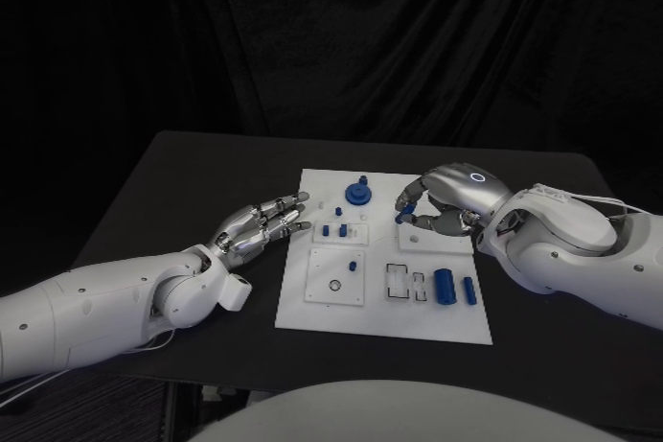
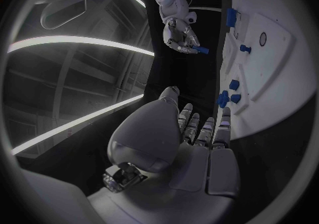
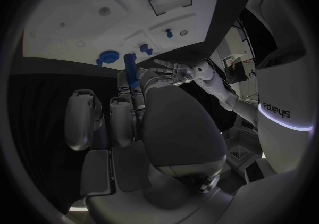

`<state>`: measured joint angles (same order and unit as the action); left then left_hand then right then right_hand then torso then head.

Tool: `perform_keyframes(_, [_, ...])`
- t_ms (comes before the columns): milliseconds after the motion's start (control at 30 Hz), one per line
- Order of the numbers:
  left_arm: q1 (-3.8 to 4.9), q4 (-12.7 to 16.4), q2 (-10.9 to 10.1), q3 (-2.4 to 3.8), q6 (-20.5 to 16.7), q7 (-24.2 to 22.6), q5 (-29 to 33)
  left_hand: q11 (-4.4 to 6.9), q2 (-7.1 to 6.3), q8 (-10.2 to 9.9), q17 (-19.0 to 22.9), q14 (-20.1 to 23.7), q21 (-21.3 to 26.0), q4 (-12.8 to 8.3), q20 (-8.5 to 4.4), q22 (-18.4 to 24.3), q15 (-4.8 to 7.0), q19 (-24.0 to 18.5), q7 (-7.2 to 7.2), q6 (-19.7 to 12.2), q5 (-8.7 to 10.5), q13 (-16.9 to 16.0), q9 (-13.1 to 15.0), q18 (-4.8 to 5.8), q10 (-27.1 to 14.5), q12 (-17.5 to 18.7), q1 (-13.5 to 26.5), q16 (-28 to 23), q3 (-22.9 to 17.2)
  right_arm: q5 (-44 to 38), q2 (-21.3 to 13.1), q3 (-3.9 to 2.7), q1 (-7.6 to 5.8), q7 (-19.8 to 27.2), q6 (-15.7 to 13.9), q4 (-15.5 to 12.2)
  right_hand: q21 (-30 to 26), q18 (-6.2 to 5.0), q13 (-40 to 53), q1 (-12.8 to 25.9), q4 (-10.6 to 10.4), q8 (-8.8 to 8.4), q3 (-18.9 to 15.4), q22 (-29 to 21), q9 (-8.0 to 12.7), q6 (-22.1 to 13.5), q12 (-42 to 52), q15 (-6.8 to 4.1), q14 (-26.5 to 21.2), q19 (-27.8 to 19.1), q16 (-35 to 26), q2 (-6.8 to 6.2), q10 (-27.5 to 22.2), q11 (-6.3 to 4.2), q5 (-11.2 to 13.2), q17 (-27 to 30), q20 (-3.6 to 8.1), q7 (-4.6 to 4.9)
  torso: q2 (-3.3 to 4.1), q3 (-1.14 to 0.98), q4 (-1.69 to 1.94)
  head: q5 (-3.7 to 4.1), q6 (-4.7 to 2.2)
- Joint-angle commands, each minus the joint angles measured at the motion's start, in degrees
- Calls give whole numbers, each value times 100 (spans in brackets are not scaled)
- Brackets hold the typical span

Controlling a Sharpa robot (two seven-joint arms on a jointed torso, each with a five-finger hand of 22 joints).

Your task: Assemble the parts on the task board

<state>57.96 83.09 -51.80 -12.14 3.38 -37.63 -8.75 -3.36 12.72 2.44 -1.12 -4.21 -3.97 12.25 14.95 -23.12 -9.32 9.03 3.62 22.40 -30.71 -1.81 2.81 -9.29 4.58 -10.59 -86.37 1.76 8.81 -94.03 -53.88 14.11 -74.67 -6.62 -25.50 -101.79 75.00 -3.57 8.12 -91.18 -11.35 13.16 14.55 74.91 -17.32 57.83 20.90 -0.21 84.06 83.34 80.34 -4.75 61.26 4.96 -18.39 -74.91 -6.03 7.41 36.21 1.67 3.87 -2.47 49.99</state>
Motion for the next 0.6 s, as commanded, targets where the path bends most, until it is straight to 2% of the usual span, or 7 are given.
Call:
perform_keyframes(33, [-9, 1, 29, 5, 66, -99, 28, 12, 46, 31, 5, 30, 21, -4, -4, -1, 22, -13, -16, 10, -14, -3, 6, -70, -5, -8, 7, 30, -45, -262, 122, 2, -26, 128, 26, -178, 35, 24, 7, -51, 44, 34, 1, 1075, -15, 47, 17, -39, 121, 6, 36, 5, 188, -146, 43, -169, 42, -18, 4, 2, 13, -34, 1])
perform_keyframes(133, [-9, -11, 41, 5, 75, -96, 28, 12, 45, 30, 5, 32, 20, -7, -3, 2, 19, -11, -15, -1, 6, -3, 4, -69, -7, -7, 4, 31, -52, -415, 288, 2, -9, 166, 180, -244, 33, 24, 6, -49, 51, 35, 0, 1074, -24, 44, 8, -43, 123, 5, 35, -5, 200, -148, 77, -169, 47, -19, 5, 2, 7, -75, 1])
perform_keyframes(300, [-10, -32, 69, 5, 78, -98, 28, 12, 43, 30, 5, 34, 21, -7, -3, 8, 18, -12, -15, -3, 21, -3, 4, -68, -10, -4, 4, 32, -57, -564, 609, 2, 66, 259, 351, -248, 27, 22, 4, -61, 65, 28, 9, 1072, -30, 29, -8, -47, 128, 2, 39, -6, 209, -152, 115, -175, 53, -20, 3, 6, 6, -98, 1])
perform_keyframes(400, [-10, -37, 90, 5, 76, -97, 28, 13, 44, 30, 6, 35, 21, -7, -3, 10, 18, -13, -15, -4, 21, -2, 4, -68, -10, -4, 4, 31, -58, -730, 840, 2, 136, 311, 440, -201, 36, 25, 3, -72, 76, 25, 16, 1075, -33, 22, -15, -49, 132, 6, 45, -7, 213, -153, 122, -182, 55, -20, 1, 4, 1, -116, 1])
perform_keyframes(500, [-10, -29, 101, 5, 81, -91, 29, 14, 45, 29, 7, 40, 22, -7, -4, 16, 19, -15, -16, -7, 19, -2, 4, -68, -11, -3, 4, 29, -60, -846, 1007, 2, 202, 342, 500, -135, 30, 23, 3, -78, 85, 23, 18, 1073, -36, 17, -19, -51, 134, 3, 46, -12, 217, -154, 129, -185, 57, -19, 12, -1, 15, -105, 1])
perform_keyframes(600, [-10, -24, 109, 5, 80, -91, 29, 15, 49, 29, 9, 47, 24, -7, -6, 26, 23, -20, -17, -4, 11, -3, 4, -67, -11, -6, 2, 27, -67, -929, 1184, 2, 290, 364, 598, -28, 31, 24, 3, -81, 89, 21, 19, 1073, -36, 14, -21, -51, 135, 4, 48, -14, 220, -154, 132, -188, 57, -18, 19, -9, 3, -133, 1])
